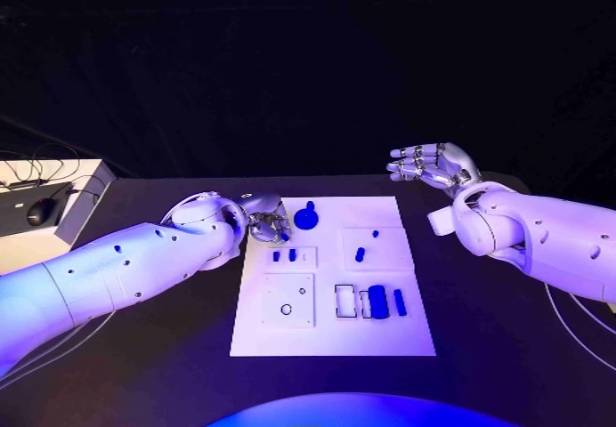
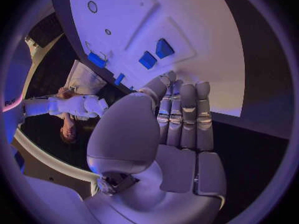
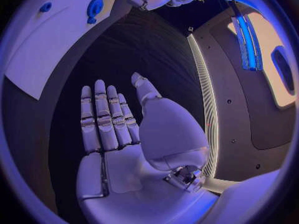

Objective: Assemble the parts on the task board

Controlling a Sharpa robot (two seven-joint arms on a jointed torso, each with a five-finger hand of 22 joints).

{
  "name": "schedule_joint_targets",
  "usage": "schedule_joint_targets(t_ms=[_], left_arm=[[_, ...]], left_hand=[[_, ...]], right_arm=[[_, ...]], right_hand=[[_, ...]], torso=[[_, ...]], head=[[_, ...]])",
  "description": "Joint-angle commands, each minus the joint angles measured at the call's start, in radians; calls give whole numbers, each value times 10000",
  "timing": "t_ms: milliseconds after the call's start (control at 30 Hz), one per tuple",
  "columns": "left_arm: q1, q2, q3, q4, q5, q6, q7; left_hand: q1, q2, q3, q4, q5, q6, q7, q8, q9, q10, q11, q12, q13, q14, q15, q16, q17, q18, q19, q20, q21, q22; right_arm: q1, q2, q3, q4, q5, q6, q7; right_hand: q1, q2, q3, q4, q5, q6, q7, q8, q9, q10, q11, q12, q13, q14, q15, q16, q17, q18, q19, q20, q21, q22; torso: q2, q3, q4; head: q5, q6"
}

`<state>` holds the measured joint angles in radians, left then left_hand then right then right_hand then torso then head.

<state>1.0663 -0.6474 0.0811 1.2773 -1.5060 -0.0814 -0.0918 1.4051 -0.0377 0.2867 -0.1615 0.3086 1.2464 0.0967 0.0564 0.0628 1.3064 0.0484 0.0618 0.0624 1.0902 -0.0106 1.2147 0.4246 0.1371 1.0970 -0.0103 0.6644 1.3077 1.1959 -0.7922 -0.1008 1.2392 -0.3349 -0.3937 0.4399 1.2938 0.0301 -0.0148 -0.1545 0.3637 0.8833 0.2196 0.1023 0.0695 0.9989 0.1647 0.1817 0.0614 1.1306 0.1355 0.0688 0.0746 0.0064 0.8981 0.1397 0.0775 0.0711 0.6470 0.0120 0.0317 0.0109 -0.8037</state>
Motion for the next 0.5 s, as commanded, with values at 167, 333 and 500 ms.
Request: schedule_joint_targets(t_ms=[167,333,500], left_arm=[[-8,43,-29,-38,-65,25,123],[-8,50,-32,-34,-64,-3,126],[-8,59,-33,-21,-64,-28,130]], left_hand=[[-22,102,-10,23,3,79,52,65,33,50,8,-5,2,68,-5,-77,24,162,47,19,-77,154],[-22,102,-10,23,3,79,52,65,33,50,8,-5,2,68,-5,-77,24,162,47,19,-77,154],[-22,102,-10,23,3,79,52,65,33,50,8,-5,2,68,-5,-77,24,162,47,19,-77,154]], right_arm=[[2,-5,6,25,-56,77,74],[2,-2,6,21,-56,78,74],[2,-2,6,20,-56,78,76]], right_hand=[[-49,49,53,-1,28,55,41,-62,-7,48,1,-61,-12,-2,-23,-41,-15,-64,-43,-29,-20,0],[-73,32,103,-13,49,61,38,-66,-6,54,0,-69,-12,-5,-22,-41,-15,-64,-44,-30,-20,0],[-75,31,106,-13,50,61,38,-66,-6,54,0,-70,-12,-5,-22,-41,-15,-64,-45,-30,-20,0]], torso=[[2,4,3],[-3,2,5],[3,-1,0]], head=[[-25,-13],[-26,-16],[-31,-13]])
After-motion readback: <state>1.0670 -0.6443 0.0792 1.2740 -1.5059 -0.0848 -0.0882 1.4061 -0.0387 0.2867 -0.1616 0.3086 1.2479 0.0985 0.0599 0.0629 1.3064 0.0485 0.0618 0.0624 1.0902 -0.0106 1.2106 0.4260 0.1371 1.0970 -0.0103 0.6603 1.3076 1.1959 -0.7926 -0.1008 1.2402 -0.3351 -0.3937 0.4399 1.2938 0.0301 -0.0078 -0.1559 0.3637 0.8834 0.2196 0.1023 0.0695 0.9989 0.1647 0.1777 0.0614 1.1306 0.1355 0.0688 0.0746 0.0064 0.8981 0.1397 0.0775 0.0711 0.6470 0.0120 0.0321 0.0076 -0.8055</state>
